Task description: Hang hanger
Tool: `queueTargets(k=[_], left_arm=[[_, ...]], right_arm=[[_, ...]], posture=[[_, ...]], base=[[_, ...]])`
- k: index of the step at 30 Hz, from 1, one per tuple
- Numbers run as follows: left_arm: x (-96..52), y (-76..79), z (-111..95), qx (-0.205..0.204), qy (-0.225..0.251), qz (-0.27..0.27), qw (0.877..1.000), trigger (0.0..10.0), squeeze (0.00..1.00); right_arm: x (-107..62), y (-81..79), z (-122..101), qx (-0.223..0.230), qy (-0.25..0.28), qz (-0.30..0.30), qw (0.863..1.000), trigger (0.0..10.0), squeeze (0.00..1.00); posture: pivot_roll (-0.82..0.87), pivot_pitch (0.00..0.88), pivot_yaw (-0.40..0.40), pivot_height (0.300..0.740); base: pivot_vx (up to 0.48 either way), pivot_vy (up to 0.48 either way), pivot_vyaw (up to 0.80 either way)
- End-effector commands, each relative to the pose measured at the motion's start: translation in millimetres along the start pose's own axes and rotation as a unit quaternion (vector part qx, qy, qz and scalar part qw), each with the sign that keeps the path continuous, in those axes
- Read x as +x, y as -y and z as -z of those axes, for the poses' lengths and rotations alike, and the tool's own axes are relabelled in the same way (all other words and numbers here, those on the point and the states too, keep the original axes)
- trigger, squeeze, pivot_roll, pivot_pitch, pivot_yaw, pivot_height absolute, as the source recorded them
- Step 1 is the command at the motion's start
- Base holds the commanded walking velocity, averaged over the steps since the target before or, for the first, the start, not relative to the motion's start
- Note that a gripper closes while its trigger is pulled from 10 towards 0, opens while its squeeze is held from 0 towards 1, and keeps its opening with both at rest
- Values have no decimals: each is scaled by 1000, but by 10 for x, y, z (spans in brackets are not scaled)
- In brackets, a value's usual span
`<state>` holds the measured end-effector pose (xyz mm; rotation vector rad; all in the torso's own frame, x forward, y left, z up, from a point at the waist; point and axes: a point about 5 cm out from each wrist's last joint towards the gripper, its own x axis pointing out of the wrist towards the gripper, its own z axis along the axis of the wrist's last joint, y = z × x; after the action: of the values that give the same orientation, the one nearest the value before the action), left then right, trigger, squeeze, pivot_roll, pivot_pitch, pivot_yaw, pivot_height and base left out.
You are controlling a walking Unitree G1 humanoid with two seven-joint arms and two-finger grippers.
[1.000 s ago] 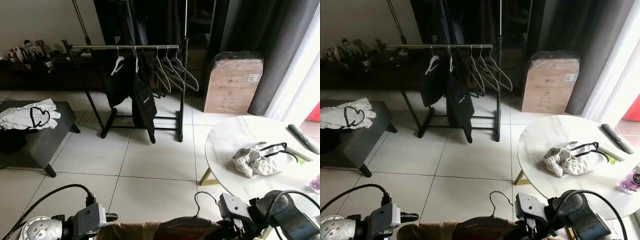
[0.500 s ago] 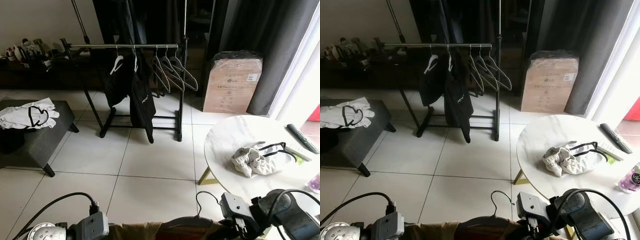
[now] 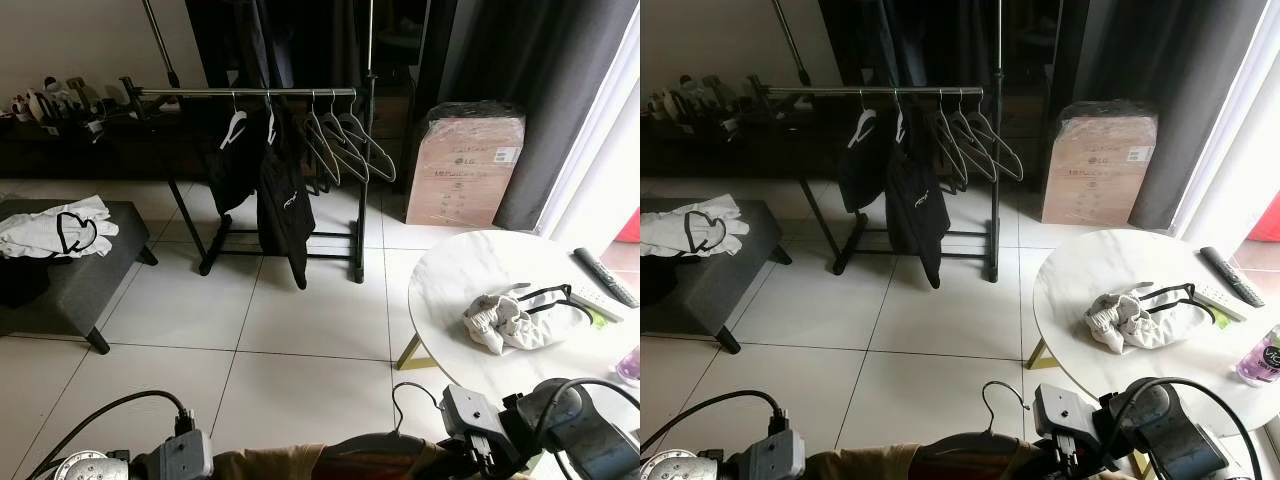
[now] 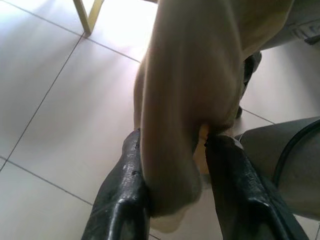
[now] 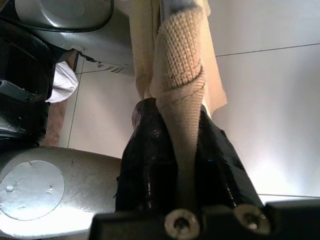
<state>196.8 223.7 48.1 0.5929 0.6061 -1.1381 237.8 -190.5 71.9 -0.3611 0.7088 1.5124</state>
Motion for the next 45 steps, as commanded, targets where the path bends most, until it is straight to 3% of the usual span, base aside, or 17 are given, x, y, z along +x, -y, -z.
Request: queueTargets(k=[1, 22, 29, 32, 35, 42, 45], left_arm=[[20, 7, -2, 9, -5, 7, 1000, 0, 0], [44, -29, -37, 24, 1, 8, 1000, 0, 0], [-5, -200, -39, 34, 4, -66, 997, 0, 0], [-92, -375, -74, 20, 27, -137, 990, 0, 0], [-270, -474, -20, 8, 16, -169, 985, 0, 0], [-406, -459, 70, -5, -1, -152, 988, 0, 0], [-448, -411, 70, -19, -1, -114, 993, 0, 0]], right_arm=[[-35, 12, -95, -17, 12, 3, 1000, 0, 0], [-13, 13, -83, -14, 13, 3, 1000, 0, 0], [-7, 9, -47, -8, 8, 6, 1000, 0, 0], [-9, 12, -9, -3, -1, 8, 1000, 0, 0], [-28, 6, 55, 3, -17, 12, 1000, 0, 0], [-22, 2, 180, 10, -56, 15, 998, 0, 0], [-3, -9, 242, 14, -71, 15, 997, 0, 0]], posture=[[-64, 71, 15, 740], [-63, 52, 18, 740], [-62, 52, 18, 740], [-65, 54, 18, 740], [-61, 58, 16, 740], [-59, 65, 15, 740], [-54, 67, 15, 740]], base=[[0, 0, 0], [0, 0, 0], [0, 0, 0], [0, 0, 0], [0, 0, 0], [0, 0, 0], [0, 0, 0]])
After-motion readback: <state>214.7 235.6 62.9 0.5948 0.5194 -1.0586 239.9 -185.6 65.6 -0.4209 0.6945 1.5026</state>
